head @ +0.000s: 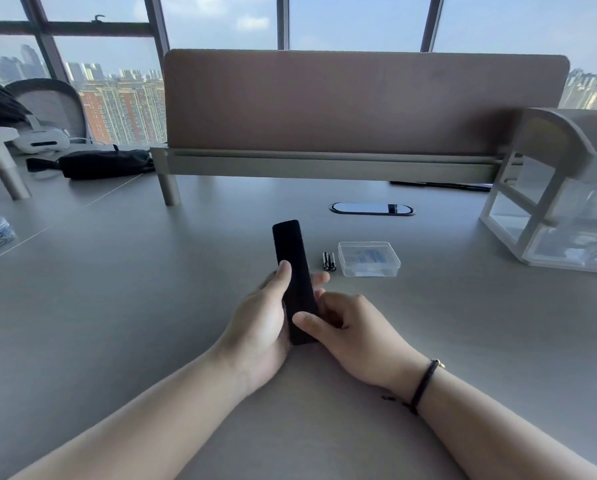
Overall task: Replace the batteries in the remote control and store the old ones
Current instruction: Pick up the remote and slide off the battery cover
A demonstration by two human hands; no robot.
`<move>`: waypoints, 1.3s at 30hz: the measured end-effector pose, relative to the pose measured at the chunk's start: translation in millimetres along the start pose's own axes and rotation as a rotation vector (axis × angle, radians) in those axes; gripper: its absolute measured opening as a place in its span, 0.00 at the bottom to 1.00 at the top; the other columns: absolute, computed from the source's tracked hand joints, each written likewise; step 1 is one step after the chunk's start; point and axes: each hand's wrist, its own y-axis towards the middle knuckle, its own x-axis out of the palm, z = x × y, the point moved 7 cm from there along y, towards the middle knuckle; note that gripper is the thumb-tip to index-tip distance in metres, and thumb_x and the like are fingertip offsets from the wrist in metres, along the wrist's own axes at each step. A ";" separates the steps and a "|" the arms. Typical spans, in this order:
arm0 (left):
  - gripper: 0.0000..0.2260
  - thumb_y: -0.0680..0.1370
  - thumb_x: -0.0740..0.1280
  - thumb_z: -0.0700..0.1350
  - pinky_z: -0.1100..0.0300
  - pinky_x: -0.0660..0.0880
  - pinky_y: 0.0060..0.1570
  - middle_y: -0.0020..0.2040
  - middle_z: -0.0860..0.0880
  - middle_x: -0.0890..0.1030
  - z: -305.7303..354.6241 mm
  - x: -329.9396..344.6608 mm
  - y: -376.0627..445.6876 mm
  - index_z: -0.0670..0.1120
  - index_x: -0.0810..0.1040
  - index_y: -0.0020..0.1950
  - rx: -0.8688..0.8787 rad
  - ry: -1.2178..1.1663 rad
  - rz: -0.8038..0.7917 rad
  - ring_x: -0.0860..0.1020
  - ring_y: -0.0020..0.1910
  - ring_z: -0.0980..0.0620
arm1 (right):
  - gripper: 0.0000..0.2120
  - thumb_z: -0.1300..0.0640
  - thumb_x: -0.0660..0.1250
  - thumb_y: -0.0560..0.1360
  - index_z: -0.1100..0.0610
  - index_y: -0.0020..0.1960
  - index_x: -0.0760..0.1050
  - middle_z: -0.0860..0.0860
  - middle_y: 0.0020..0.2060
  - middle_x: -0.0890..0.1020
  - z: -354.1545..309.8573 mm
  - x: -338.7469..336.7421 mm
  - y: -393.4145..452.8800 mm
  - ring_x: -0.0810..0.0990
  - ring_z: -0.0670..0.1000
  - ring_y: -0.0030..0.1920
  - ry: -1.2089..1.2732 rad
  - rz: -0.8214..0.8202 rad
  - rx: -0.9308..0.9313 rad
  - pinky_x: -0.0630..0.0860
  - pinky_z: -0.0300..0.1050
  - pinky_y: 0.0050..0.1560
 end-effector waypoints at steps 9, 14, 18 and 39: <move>0.22 0.83 0.60 0.50 0.45 0.79 0.40 0.46 0.31 0.81 5.5 10.5 -7.7 0.29 0.76 0.55 0.108 0.261 -0.121 0.79 0.40 0.34 | 0.19 0.45 0.66 0.78 0.62 0.42 0.76 0.53 0.22 0.80 -3.2 -11.3 -3.3 0.70 0.45 0.23 0.104 0.078 0.037 0.67 0.40 0.28; 0.15 0.82 0.62 0.51 0.37 0.81 0.46 0.44 0.40 0.84 9.2 -7.0 -2.0 0.43 0.81 0.47 0.189 0.349 0.069 0.84 0.49 0.35 | 0.14 0.44 0.68 0.77 0.54 0.40 0.77 0.49 0.22 0.77 3.2 -15.2 -2.0 0.69 0.45 0.23 0.205 0.133 0.073 0.67 0.42 0.28; 0.13 0.83 0.60 0.48 0.59 0.70 0.20 0.33 0.43 0.78 12.4 -4.9 -6.0 0.41 0.76 0.47 0.224 0.395 0.080 0.77 0.26 0.47 | 0.12 0.44 0.68 0.76 0.52 0.44 0.76 0.50 0.24 0.77 5.7 -19.8 -3.2 0.68 0.44 0.22 0.198 0.159 0.089 0.65 0.40 0.27; 0.26 0.76 0.61 0.64 0.70 0.54 0.19 0.32 0.37 0.73 9.0 10.1 -16.0 0.40 0.78 0.46 0.112 0.439 -0.176 0.62 0.17 0.53 | 0.09 0.48 0.62 0.81 0.54 0.51 0.73 0.56 0.33 0.85 -4.9 -6.1 -3.7 0.80 0.53 0.32 0.301 -0.014 -0.110 0.76 0.48 0.36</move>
